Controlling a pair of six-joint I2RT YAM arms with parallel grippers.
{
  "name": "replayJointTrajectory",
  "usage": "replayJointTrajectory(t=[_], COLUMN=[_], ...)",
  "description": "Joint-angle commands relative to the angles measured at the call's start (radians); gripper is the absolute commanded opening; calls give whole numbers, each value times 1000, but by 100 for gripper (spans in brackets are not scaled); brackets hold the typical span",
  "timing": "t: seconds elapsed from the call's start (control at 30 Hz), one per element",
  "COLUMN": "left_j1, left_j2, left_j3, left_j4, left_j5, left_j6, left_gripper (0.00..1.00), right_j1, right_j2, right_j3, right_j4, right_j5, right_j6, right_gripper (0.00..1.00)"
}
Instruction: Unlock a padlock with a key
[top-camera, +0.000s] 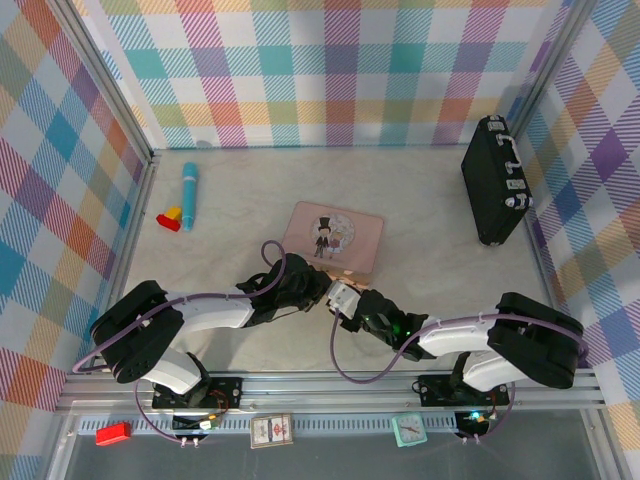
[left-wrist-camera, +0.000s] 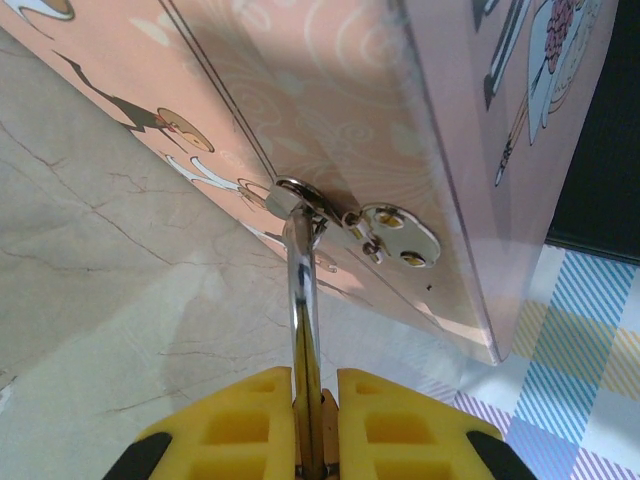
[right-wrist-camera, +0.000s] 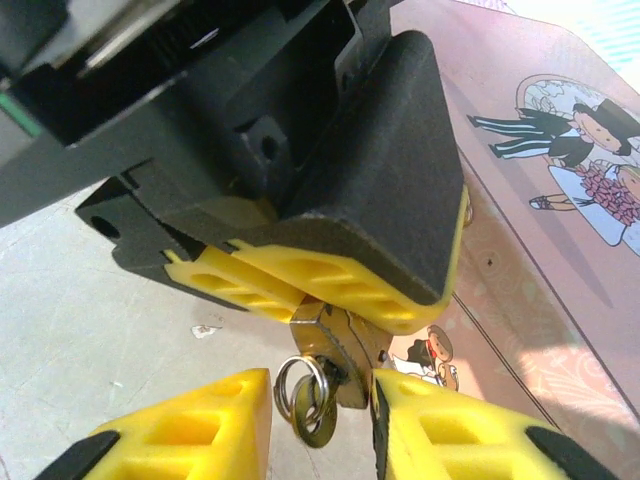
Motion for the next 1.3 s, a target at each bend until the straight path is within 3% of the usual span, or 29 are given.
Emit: replayJointTrajectory(t=[0.0, 0.3, 0.47, 0.9, 1.27], left_j1=[-7, -7, -7, -7, -7], left_j2=[-10, -11, -13, -25, -25], left_j3=[15, 11, 11, 1, 5], left_j4=[93, 96, 98, 98, 98], left_j5=[28, 25, 25, 19, 19], left_j6=[13, 13, 13, 13, 13], left_gripper=[0, 0, 0, 0, 0], right_j1=[8, 8, 9, 19, 26], right_j2=[15, 5, -23, -61, -58], right_j3=[20, 20, 4, 2, 20], right_j4=[44, 31, 27, -61, -97], right_j5=[21, 18, 44, 56, 81], right_j6=[-10, 2, 29, 78, 96], right_gripper=[31, 24, 31, 22, 23])
